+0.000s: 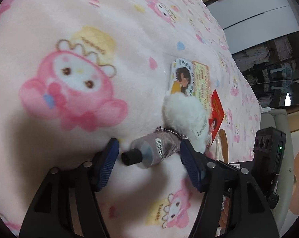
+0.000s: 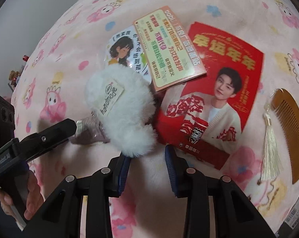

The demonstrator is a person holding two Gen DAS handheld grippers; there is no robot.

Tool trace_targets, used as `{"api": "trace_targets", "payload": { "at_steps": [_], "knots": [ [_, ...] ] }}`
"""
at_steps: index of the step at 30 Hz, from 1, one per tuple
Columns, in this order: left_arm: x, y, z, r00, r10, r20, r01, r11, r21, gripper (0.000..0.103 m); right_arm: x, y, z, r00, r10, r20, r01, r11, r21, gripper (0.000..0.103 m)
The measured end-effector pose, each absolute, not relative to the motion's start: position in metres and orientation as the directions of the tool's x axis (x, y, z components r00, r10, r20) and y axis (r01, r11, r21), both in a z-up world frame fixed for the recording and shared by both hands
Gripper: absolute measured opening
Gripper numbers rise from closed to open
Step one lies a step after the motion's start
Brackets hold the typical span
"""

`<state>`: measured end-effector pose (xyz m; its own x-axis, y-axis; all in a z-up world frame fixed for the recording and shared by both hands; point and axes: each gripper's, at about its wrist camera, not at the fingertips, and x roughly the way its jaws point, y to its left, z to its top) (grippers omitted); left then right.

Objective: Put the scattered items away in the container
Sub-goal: 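Lower the open right gripper around the mauve tube beside the keychain, then close the right gripper on the mauve tube and lift it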

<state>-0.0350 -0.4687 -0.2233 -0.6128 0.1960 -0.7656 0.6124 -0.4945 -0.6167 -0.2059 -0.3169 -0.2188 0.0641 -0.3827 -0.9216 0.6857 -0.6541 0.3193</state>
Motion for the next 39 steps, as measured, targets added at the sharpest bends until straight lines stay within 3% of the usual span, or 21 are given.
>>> {"api": "trace_targets", "payload": {
  "at_steps": [1, 4, 14, 17, 20, 23, 30, 34, 39],
  "knots": [
    [-0.038, -0.466, -0.224, -0.594, 0.189, -0.782, 0.620, -0.512, -0.595, 0.046, -0.209, -0.315, -0.216, 0.036, -0.391, -0.920, 0.679, -0.666, 0.310, 0.031],
    [-0.037, -0.458, -0.221, -0.627, 0.235, -0.742, 0.570, -0.511, -0.643, 0.032, -0.222, -0.303, -0.215, -0.002, -0.397, -0.918, 0.627, -0.715, 0.308, 0.031],
    [0.033, -0.439, -0.214, -0.658, 0.310, -0.687, 0.523, -0.468, -0.712, 0.029, -0.216, -0.299, -0.213, 0.080, -0.459, -0.885, 0.622, -0.670, 0.404, 0.037],
    [0.049, -0.449, -0.221, -0.636, 0.284, -0.717, 0.573, -0.448, -0.686, 0.027, -0.210, -0.313, -0.215, 0.112, -0.465, -0.878, 0.654, -0.631, 0.418, 0.042],
    [0.055, -0.451, -0.222, -0.632, 0.274, -0.725, 0.589, -0.438, -0.679, 0.028, -0.207, -0.331, -0.221, 0.176, -0.481, -0.859, 0.666, -0.585, 0.463, 0.051],
    [0.056, -0.448, -0.221, -0.634, 0.260, -0.728, 0.595, -0.438, -0.674, 0.031, -0.199, -0.340, -0.228, 0.225, -0.470, -0.854, 0.678, -0.554, 0.483, 0.053],
    [0.047, -0.445, -0.225, -0.618, 0.251, -0.745, 0.621, -0.424, -0.659, 0.040, -0.175, -0.312, -0.202, 0.240, -0.493, -0.836, 0.702, -0.507, 0.501, 0.034],
    [0.048, -0.442, -0.215, -0.616, 0.234, -0.752, 0.622, -0.441, -0.647, 0.040, -0.157, -0.286, -0.191, 0.277, -0.459, -0.844, 0.719, -0.483, 0.499, 0.034],
    [0.056, -0.439, -0.209, -0.562, 0.189, -0.806, 0.662, -0.481, -0.574, 0.053, -0.147, -0.292, -0.204, 0.241, -0.383, -0.892, 0.760, -0.497, 0.419, 0.034]
  ]
}}
